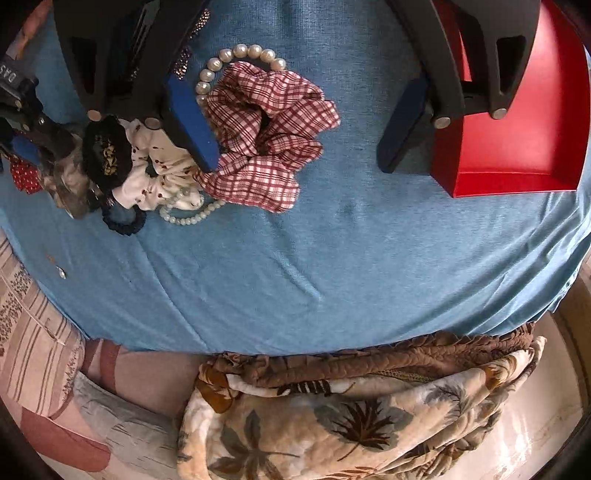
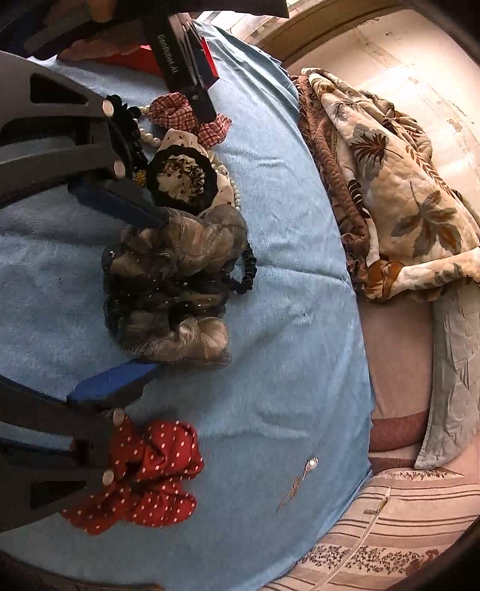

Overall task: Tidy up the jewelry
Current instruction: 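Grasp red plaid scrunchie with left tool while right tool grasps grey sheer scrunchie, then carry both scrunchies over the red tray and open both tools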

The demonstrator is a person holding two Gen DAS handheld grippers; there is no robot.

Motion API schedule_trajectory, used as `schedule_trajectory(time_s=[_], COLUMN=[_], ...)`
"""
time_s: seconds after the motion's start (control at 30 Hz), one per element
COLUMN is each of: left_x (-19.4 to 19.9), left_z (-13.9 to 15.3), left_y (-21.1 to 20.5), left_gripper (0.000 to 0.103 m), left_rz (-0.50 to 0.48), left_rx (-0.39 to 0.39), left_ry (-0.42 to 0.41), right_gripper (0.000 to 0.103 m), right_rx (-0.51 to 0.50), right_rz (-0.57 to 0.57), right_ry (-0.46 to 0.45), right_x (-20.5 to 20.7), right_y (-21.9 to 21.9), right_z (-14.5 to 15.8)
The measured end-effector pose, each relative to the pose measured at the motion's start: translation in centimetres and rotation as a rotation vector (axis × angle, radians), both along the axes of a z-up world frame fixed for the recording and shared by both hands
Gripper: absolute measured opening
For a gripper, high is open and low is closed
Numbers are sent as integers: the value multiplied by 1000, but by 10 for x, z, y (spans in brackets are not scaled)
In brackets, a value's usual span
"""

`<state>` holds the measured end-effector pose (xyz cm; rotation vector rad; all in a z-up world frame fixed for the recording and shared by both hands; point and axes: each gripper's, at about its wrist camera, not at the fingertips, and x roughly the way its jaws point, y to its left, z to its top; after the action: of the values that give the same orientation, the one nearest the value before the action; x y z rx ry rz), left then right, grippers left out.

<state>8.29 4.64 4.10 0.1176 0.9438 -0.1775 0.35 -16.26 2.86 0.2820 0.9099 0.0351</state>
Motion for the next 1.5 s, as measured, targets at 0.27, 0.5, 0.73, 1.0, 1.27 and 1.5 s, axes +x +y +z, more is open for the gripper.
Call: schedule_trajectory(time_s=[0.27, 0.5, 0.73, 1.0, 1.27, 1.5], left_x=[-1, -33, -83, -107, -90, -51], left_z=[-7, 42, 90, 104, 84, 58], left_y=[-10, 4, 47, 137, 226, 270], left_gripper=[14, 13, 13, 14, 14, 14], left_rz=[-28, -24, -15, 124, 283, 338], left_rx=[-2, -93, -148, -84, -39, -66], left_ry=[58, -15, -91, -148, -132, -101], right_gripper=[23, 13, 13, 13, 13, 13], right_rx=[9, 12, 61, 70, 89, 68], right_rz=[9, -4, -34, -18, 185, 359], right_ry=[-1, -78, -143, -181, -185, -129], right_x=[1, -10, -38, -80, -77, -37], right_y=[1, -2, -8, 18, 115, 220], right_z=[0, 17, 36, 57, 97, 93])
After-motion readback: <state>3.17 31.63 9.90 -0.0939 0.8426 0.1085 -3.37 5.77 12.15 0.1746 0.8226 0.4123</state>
